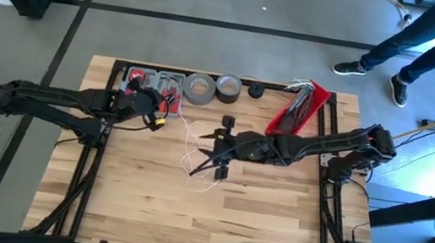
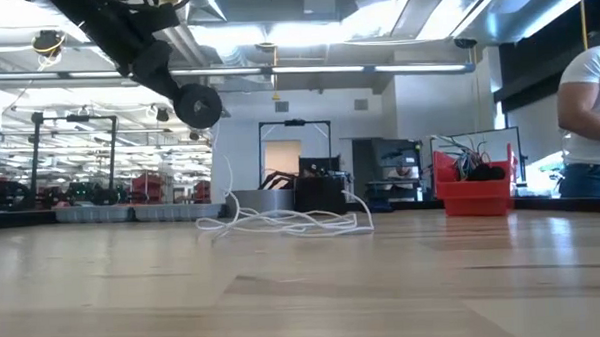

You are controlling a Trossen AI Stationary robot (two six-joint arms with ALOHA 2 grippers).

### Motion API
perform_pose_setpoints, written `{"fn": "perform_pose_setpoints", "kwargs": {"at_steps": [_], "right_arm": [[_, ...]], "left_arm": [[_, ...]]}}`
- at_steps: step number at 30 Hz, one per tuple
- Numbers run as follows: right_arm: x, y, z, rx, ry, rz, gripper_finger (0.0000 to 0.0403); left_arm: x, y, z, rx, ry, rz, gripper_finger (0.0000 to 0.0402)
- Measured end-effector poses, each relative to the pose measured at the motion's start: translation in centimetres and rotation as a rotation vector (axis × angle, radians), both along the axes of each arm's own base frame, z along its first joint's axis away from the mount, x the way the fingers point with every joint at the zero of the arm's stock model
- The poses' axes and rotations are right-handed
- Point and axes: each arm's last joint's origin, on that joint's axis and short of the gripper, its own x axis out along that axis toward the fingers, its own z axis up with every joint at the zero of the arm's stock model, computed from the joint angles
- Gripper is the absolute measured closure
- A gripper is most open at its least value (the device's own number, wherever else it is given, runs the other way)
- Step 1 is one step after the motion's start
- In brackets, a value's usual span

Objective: Coil cords
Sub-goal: Uncoil the white wire from the black spool

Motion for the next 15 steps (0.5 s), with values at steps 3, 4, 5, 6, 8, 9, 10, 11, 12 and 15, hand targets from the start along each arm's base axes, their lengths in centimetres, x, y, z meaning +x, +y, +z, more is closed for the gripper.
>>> {"fn": "perform_pose_setpoints", "kwargs": {"at_steps": [3,4,5,6,8,9,10,11,12,15], "right_arm": [[0.1,0.0,0.1,0.001,-0.013,0.011,0.0233],[0.2,0.0,0.0,-0.001,-0.010,0.008,0.0233],[0.3,-0.3,-0.2,-0.005,-0.006,-0.008,0.0233],[0.4,-0.5,-0.4,-0.013,0.004,-0.028,0.0233],[0.6,-1.5,-0.9,-0.029,0.033,-0.083,0.0233],[0.9,-2.1,-1.2,-0.031,0.036,-0.109,0.0233],[1.2,-2.7,-1.6,-0.027,0.048,-0.128,0.0233],[1.5,-3.4,-2.2,-0.015,0.062,-0.152,0.0233],[2.0,-4.1,-3.0,-0.003,0.078,-0.169,0.0233],[3.2,-6.6,-5.2,0.047,0.114,-0.223,0.0233]], "left_arm": [[0.0,-0.1,0.0,0.000,0.000,-0.007,0.0400],[0.0,-0.1,0.0,0.000,-0.001,-0.009,0.0400],[0.0,-0.2,0.0,0.000,-0.002,-0.011,0.0400],[0.0,-0.2,0.0,0.000,-0.002,-0.012,0.0400],[0.1,-0.2,0.1,0.003,-0.007,-0.015,0.0400],[0.1,-0.2,0.1,0.005,-0.012,-0.016,0.0400],[0.2,-0.2,0.2,0.005,-0.017,-0.017,0.0400],[0.2,-0.2,0.2,0.005,-0.020,-0.017,0.0400],[0.2,-0.2,0.2,0.004,-0.021,-0.019,0.0400],[0.2,-0.2,0.2,-0.003,-0.020,-0.032,0.0400]]}}
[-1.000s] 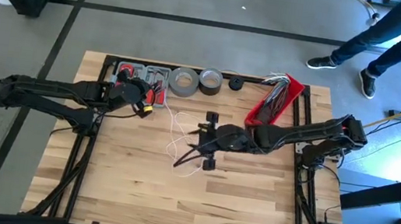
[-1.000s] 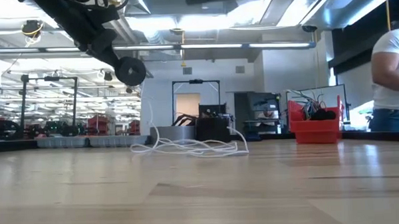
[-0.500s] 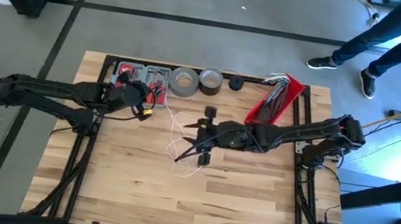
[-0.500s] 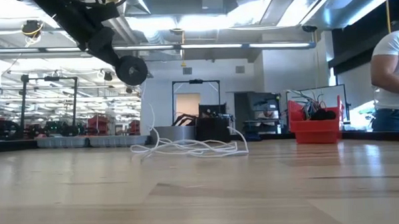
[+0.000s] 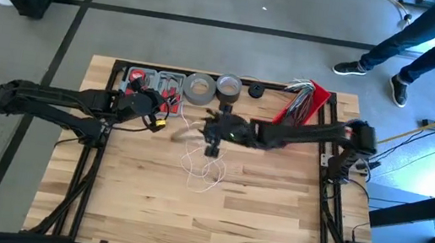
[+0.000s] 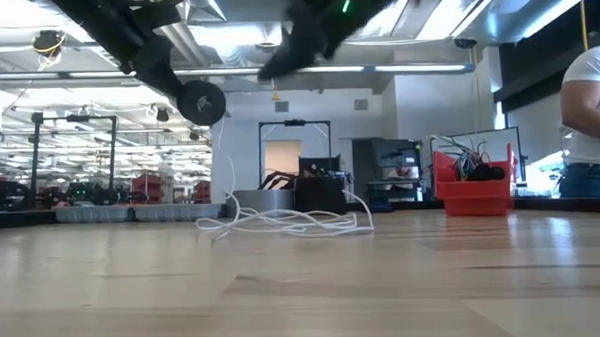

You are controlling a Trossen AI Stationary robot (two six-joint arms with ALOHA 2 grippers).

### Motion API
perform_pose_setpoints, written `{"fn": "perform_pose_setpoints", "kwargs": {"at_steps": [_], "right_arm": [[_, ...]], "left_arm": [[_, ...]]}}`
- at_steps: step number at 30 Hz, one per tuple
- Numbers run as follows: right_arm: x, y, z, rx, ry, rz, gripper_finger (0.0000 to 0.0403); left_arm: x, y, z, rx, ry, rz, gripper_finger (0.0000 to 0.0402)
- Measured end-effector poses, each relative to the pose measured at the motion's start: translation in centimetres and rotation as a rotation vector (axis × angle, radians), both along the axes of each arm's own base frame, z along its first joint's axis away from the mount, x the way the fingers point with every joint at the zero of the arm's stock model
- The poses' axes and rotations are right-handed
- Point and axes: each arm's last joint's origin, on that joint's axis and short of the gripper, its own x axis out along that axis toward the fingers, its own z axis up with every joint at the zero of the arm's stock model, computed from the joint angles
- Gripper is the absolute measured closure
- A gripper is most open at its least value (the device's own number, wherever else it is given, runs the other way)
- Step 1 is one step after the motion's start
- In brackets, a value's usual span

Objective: Coil cords
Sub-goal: Uncoil the white wire from the black spool

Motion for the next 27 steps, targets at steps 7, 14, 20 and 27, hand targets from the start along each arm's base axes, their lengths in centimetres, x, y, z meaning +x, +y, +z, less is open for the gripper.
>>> {"fn": "perform_pose_setpoints", "kwargs": {"at_steps": [7,14,20,27], "right_arm": [[2.9,-4.3,-4.4,0.197,-0.118,-0.069,0.0233],[4.3,-4.7,-7.0,0.239,-0.176,-0.074,0.0233],[4.5,-4.7,-7.1,0.237,-0.191,-0.075,0.0233],[4.4,-4.7,-7.2,0.239,-0.184,-0.076,0.0246]], "left_arm": [[0.2,0.0,0.2,0.008,-0.023,-0.008,0.0400],[0.7,-0.9,0.5,-0.040,-0.060,-0.153,0.0400],[1.2,-1.9,0.9,-0.037,-0.103,-0.248,0.0400],[1.3,-2.4,0.9,-0.025,-0.091,-0.286,0.0400]]}}
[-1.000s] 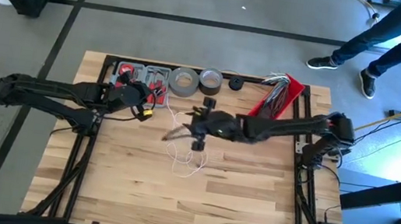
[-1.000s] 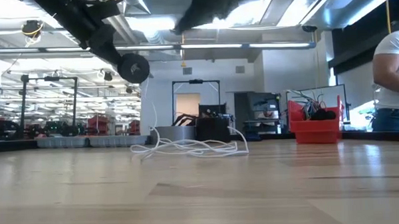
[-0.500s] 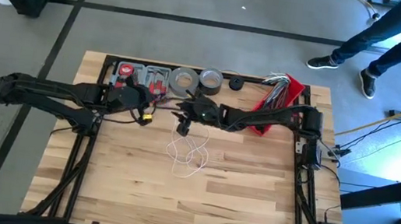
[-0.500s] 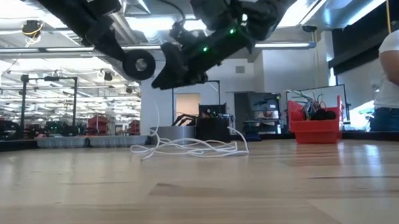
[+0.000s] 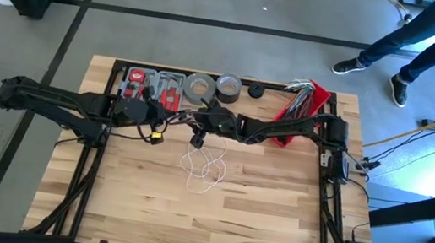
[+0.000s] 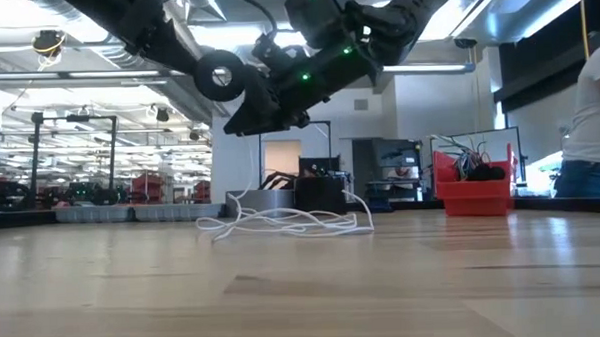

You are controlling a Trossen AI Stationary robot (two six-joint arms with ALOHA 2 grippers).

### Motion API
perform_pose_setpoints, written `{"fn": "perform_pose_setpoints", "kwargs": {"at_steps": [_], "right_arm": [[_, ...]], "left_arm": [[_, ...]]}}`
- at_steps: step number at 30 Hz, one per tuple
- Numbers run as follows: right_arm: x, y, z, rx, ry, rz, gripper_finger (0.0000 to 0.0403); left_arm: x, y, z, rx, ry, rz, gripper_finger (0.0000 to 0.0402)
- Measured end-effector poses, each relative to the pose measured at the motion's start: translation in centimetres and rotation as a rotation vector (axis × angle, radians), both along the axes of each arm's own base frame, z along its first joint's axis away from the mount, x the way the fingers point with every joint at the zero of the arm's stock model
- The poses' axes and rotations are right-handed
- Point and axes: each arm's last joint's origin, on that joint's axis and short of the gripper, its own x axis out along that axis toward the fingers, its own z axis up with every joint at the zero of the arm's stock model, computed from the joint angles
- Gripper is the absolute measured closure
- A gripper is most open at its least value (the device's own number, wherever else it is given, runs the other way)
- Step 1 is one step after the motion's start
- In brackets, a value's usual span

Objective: Coil cords
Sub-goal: Uncoil the white wire from the black spool

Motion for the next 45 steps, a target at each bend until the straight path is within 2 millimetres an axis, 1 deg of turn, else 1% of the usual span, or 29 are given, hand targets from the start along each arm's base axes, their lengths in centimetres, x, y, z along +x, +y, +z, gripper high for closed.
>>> {"fn": "perform_pose_setpoints", "kwargs": {"at_steps": [6,13,17,18,20,22,26,29,33,36,38,41,45], "right_arm": [[-0.1,0.0,-0.1,-0.001,0.015,0.001,0.0298],[0.0,0.1,-0.2,0.010,0.018,0.028,0.0348],[-0.1,0.1,-0.3,-0.014,0.034,0.040,0.0390],[-0.1,0.1,-0.3,-0.025,0.042,0.040,0.0394],[-0.2,0.0,-0.3,-0.047,0.059,0.021,0.0392],[-0.5,0.0,0.1,-0.065,0.088,-0.005,0.0389],[-1.6,0.0,2.7,-0.105,0.087,-0.036,0.0397],[-2.1,0.9,4.5,-0.113,0.055,-0.018,0.0395],[-1.9,3.5,5.6,-0.126,-0.013,0.083,0.0397],[-1.7,5.3,5.7,-0.171,-0.032,0.177,0.0399],[-1.6,5.9,5.5,-0.216,-0.016,0.209,0.0398],[-1.7,5.7,5.1,-0.250,0.026,0.195,0.0399],[-2.0,4.3,4.3,-0.258,0.120,0.137,0.0399]], "left_arm": [[-0.1,0.3,-0.1,0.007,0.019,0.023,0.0400],[-0.3,0.7,-0.3,0.014,0.042,0.065,0.0400],[-0.3,0.7,-0.3,0.014,0.041,0.065,0.0400],[-0.3,0.7,-0.3,0.014,0.041,0.065,0.0400],[-0.3,0.7,-0.3,0.013,0.042,0.066,0.0400],[-0.4,0.6,-0.4,0.011,0.047,0.066,0.0400],[-0.6,0.7,-0.7,0.011,0.083,0.068,0.0400],[-0.6,0.9,-0.7,0.000,0.085,0.089,0.0400],[-0.6,1.4,-0.7,-0.018,0.062,0.127,0.0400],[-0.4,1.7,-0.2,-0.032,-0.008,0.154,0.0400],[-0.1,1.9,0.3,-0.029,-0.080,0.169,0.0400],[0.3,1.8,1.1,-0.016,-0.159,0.161,0.0400],[0.3,1.2,1.3,0.008,-0.153,0.115,0.0400]]}}
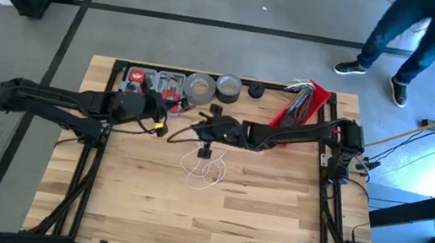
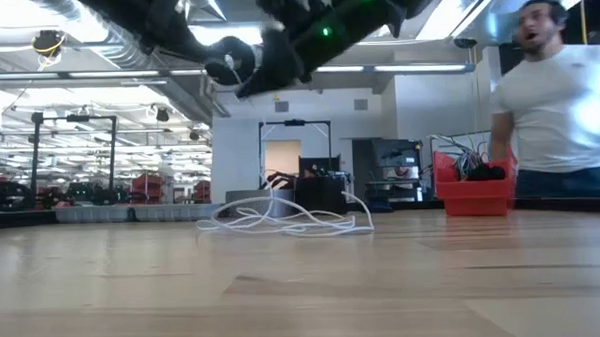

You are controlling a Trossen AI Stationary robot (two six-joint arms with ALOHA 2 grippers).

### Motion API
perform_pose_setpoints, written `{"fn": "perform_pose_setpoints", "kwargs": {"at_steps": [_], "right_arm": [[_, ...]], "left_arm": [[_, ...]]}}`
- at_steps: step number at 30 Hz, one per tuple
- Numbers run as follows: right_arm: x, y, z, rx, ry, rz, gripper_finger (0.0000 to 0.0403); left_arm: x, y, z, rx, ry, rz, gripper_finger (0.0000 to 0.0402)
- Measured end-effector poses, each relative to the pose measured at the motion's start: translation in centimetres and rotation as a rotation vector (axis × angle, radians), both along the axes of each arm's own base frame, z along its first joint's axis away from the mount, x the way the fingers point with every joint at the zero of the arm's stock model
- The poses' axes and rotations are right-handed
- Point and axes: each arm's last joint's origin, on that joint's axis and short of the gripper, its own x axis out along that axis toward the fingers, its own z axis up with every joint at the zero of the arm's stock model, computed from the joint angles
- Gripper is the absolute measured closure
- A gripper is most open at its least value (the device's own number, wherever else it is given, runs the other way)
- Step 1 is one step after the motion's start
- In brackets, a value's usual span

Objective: Coil cords
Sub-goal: Uncoil the white wire from the black spool

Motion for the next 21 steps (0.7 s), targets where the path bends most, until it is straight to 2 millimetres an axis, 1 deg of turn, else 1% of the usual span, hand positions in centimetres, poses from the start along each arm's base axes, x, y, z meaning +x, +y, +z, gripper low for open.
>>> {"fn": "perform_pose_setpoints", "kwargs": {"at_steps": [3,7,10,13,16,21], "right_arm": [[-0.4,-1.5,-0.6,-0.025,0.078,-0.087,0.0398],[-1.2,-3.2,-1.4,-0.066,0.178,-0.246,0.0397],[-2.0,-3.8,-1.1,-0.074,0.216,-0.325,0.0397],[-2.7,-3.7,0.6,-0.080,0.173,-0.375,0.0397],[-3.2,-2.8,2.2,-0.065,0.113,-0.371,0.0397],[-2.9,0.0,4.3,-0.020,-0.028,-0.254,0.0396]], "left_arm": [[-0.2,-0.4,0.2,0.009,0.000,-0.024,0.0400],[-0.8,-0.8,-0.1,0.008,0.053,-0.044,0.0400],[-1.6,-0.8,-0.5,-0.016,0.108,-0.034,0.0400],[-2.2,-0.7,-1.0,-0.045,0.152,-0.010,0.0400],[-2.6,-0.5,-1.4,-0.070,0.188,0.016,0.0400],[-2.8,0.2,-1.6,-0.090,0.199,0.066,0.0400]]}}
